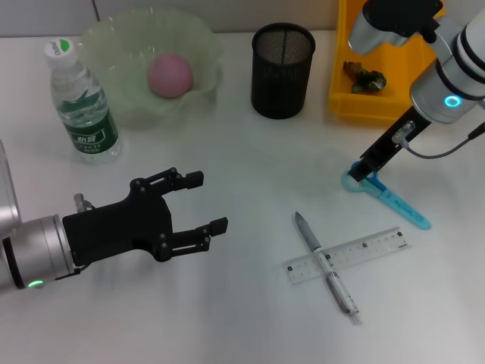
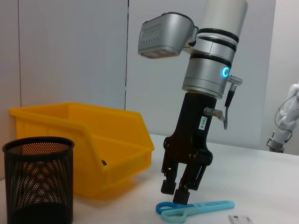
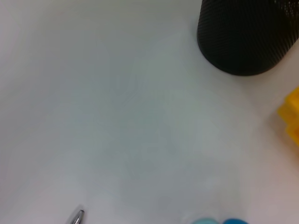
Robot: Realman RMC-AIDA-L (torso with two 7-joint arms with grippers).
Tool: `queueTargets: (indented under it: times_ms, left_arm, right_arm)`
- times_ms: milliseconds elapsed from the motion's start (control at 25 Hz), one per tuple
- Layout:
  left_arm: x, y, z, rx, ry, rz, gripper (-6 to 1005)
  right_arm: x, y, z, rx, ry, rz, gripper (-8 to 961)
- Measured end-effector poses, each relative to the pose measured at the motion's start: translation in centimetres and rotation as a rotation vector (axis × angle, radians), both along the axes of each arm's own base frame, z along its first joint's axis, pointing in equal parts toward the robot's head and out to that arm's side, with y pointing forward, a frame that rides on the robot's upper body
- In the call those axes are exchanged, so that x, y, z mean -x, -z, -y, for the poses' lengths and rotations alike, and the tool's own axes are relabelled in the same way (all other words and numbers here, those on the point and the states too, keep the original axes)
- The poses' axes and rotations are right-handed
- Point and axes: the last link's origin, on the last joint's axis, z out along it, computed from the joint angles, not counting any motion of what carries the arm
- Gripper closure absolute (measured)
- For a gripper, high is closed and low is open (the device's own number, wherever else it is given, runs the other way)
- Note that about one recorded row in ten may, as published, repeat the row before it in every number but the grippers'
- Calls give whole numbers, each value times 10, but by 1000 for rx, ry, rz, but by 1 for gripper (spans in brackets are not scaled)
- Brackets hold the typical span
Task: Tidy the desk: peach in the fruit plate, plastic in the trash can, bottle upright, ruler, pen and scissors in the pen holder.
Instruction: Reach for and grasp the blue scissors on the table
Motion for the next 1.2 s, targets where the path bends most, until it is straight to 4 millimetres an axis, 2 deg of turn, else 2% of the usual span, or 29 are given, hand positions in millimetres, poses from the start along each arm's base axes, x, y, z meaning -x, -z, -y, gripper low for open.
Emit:
queueTargets:
  times_ms: [480, 800, 1200]
  left_arm:
    - [1, 0, 1, 1, -4, -5, 185]
    - [3, 0, 2, 1, -8, -7, 185]
    - [3, 0, 2, 2, -7, -7, 185]
  right_arm:
    - [-1, 3, 1, 0, 0, 3, 605]
    - [4, -7, 8, 22, 49, 27, 608]
    - [-8, -11, 12, 14, 95, 85, 611]
